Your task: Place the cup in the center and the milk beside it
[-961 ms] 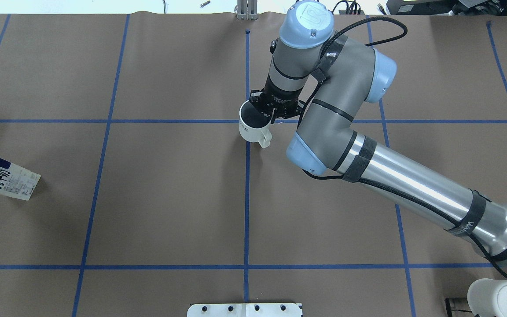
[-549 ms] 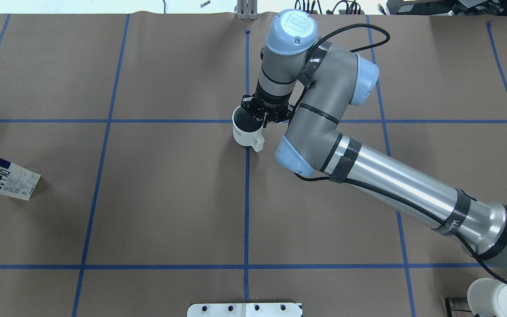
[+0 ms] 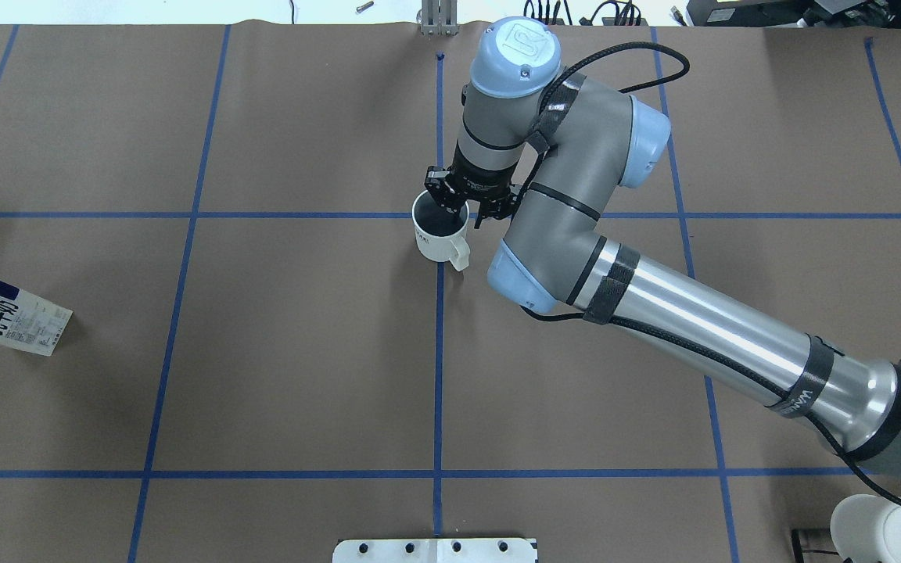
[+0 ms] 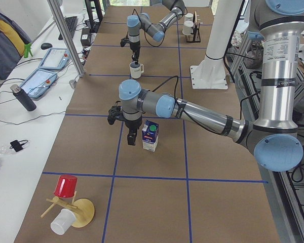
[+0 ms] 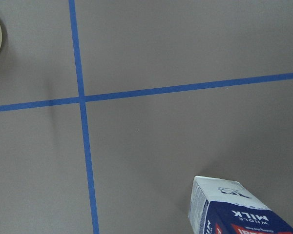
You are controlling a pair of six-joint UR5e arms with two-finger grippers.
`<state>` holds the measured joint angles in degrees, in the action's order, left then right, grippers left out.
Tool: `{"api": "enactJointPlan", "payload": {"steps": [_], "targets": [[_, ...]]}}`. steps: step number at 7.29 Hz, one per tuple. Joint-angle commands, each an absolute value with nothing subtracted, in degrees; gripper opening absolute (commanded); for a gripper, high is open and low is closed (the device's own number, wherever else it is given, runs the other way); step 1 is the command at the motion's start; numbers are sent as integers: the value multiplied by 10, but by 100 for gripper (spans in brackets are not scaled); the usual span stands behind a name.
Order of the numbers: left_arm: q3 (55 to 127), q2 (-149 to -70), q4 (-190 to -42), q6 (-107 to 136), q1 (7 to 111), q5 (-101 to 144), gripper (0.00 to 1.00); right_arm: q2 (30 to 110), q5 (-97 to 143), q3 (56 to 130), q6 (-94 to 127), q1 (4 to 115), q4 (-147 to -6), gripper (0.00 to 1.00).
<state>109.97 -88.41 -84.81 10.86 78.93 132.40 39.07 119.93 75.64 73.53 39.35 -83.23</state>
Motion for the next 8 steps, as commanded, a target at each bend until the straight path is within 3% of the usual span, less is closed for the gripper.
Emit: {"api": "enactJointPlan", "payload": {"steps": [1, 3, 5, 8], "targets": [[1103, -887, -848, 120, 789, 1326, 98, 388, 1198, 764, 730, 395, -831, 100], [1104, -904, -849, 178, 787, 1326, 98, 396, 1208, 821, 736, 416, -838, 100], [1103, -911, -886, 323, 746, 1325, 98, 472, 1211, 893, 727, 437, -836, 100], [1129, -868, -923, 481, 730, 1326, 98, 534, 1213, 950, 719, 451, -835, 100]]}}
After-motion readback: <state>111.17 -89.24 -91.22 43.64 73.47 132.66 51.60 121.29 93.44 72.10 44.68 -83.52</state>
